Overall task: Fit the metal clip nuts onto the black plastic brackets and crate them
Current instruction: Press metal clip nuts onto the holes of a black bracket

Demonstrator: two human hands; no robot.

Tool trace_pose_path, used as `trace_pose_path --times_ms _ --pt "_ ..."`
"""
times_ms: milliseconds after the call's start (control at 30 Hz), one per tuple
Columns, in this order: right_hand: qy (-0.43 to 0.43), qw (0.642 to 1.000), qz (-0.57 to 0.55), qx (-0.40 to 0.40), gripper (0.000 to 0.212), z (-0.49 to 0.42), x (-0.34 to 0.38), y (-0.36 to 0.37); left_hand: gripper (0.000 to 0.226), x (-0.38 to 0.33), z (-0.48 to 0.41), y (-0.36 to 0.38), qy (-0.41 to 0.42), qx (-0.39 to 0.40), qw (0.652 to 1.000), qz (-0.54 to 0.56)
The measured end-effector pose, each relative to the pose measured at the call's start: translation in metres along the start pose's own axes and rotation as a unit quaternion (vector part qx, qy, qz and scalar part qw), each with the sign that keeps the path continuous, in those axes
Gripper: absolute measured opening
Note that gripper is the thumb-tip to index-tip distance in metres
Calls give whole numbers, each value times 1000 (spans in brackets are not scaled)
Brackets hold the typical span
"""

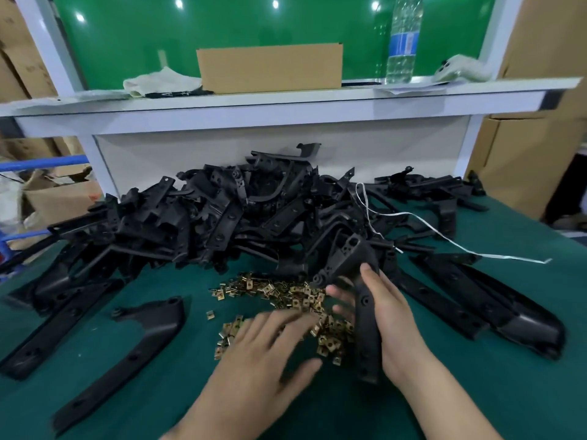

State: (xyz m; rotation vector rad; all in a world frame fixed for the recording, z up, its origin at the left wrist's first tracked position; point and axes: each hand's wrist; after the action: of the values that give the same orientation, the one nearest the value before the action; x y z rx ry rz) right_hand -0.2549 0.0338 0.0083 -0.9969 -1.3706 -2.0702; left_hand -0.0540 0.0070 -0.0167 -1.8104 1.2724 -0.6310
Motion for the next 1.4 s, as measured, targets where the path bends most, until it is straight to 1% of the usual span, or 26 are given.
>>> trace_pose_path --times_ms 67,133,200,300,367,433,533,600,633,667,700,767,800,833,867,900,967,1000,1033,1067,1100,1133,1167,1233,1300,1400 --pt "10 1000 21 7 25 -1 0 -2 62 17 9 -6 -70 32 997 5" --pt "15 998 46 26 29 -1 0 -3 67 29 18 -9 -108 35 993 29" --pt "23 995 74 58 31 -1 -1 -4 58 31 19 -11 -143 -11 986 87" --pt "32 983 143 114 30 1 -3 -2 50 20 13 -12 -196 -92 956 198" --pt "38 971 186 148 30 3 -5 0 46 9 9 -10 -218 -101 936 256" --pt "34 958 226 174 31 6 -6 2 34 0 4 -9 -236 -107 919 298" --pt "-7 936 292 195 29 11 -7 4 22 -4 -2 -10 -267 -139 887 350" --pt "-55 915 359 178 35 15 -8 5 16 -4 -5 -12 -289 -168 860 386" --pt "-84 895 408 158 41 17 -9 6 12 -4 -6 -14 -300 -186 844 403" --pt "-119 864 472 129 46 18 -10 6 10 -3 -7 -15 -309 -203 832 414" --pt "-164 815 549 87 51 19 -12 6 10 -3 -7 -15 -314 -217 824 418" --pt "-252 683 685 -10 55 19 -17 6 11 -7 -8 -16 -316 -224 819 424" --pt "-277 644 711 -48 54 19 -18 6 12 -9 -8 -16 -313 -218 817 432" --pt "-291 632 715 -71 51 18 -18 5 15 -13 -8 -16 -303 -204 818 445" --pt "-296 632 711 -86 47 17 -19 4 19 -17 -8 -15 -284 -181 820 462" --pt "-298 636 706 -97 41 15 -19 2 22 -20 -7 -14 -258 -152 831 469" --pt "-301 636 700 -125 32 11 -19 -3 33 -17 -2 -12 -216 -95 873 426" --pt "-300 628 703 -142 30 9 -19 -6 41 -11 2 -12 -204 -66 906 364" --pt "-295 621 709 -159 29 7 -18 -8 48 -2 6 -12 -193 -29 944 265" --pt "-290 618 710 -172 27 4 -17 -11 57 7 10 -13 -179 12 971 155" --pt "-286 619 709 -181 26 2 -17 -14 67 17 14 -14 -177 55 980 67" --pt "-280 622 707 -187 25 0 -17 -17 78 25 18 -14 -189 91 978 18" --pt "-272 626 706 -192 25 -3 -18 -19 86 31 21 -14 -211 121 970 -3" --pt "-257 640 697 -195 24 -7 -20 -23 93 37 25 -11 -241 152 958 -5" --pt "-246 663 678 -200 23 -11 -21 -25 91 38 26 -7 -237 172 956 1" --pt "-223 707 638 -209 19 -15 -19 -28 81 37 25 -5 -219 166 960 58"
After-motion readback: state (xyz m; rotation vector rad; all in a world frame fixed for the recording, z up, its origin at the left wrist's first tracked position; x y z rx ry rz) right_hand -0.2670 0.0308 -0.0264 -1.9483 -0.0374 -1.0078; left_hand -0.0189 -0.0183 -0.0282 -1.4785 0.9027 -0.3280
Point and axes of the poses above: each hand's wrist, its own z-axis away from the middle knuckle, its own y-axis out of the palm, x = y × z, and after that the axes turned 10 degrees about y, right-handed
